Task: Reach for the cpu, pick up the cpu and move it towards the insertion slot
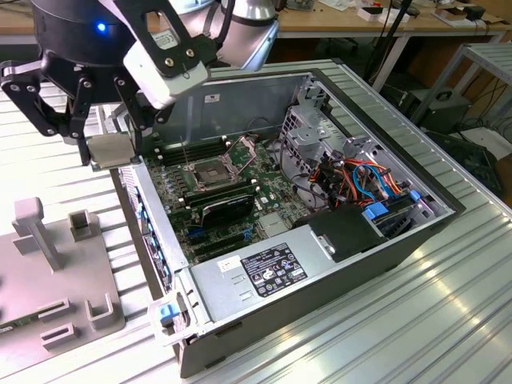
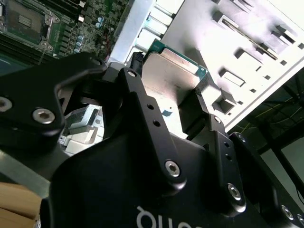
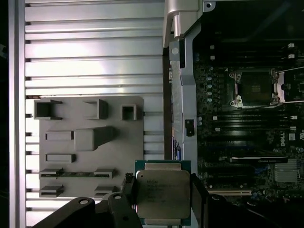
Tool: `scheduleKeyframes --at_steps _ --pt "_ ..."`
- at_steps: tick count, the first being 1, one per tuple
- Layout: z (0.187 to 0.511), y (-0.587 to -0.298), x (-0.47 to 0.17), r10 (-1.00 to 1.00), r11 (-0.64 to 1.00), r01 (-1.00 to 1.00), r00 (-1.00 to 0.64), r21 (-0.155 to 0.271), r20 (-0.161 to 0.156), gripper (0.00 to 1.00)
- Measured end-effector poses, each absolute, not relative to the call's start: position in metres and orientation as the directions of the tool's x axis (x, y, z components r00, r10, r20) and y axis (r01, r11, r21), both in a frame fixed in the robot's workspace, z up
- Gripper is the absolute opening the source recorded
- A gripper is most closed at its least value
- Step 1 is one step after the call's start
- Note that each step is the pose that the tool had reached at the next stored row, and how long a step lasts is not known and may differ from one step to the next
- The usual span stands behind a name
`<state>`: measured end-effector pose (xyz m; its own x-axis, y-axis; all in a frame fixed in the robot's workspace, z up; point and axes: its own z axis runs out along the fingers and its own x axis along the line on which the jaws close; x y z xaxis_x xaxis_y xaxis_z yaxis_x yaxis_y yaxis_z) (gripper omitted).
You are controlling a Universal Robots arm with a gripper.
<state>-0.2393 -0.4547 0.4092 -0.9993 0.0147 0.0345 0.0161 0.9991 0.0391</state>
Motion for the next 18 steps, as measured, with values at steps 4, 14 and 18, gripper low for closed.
scheduleKeyframes --at_steps 4,14,18 --pt "0.409 -0.455 -0.223 0.015 0.999 0.016 -0.999 0.039 0.034 0.55" --pt "0.407 -0.442 -0.187 0.015 0.999 0.016 -0.999 0.039 0.034 0.55" --pt "0.406 -0.441 -0.169 0.015 0.999 0.016 -0.999 0.039 0.034 0.55"
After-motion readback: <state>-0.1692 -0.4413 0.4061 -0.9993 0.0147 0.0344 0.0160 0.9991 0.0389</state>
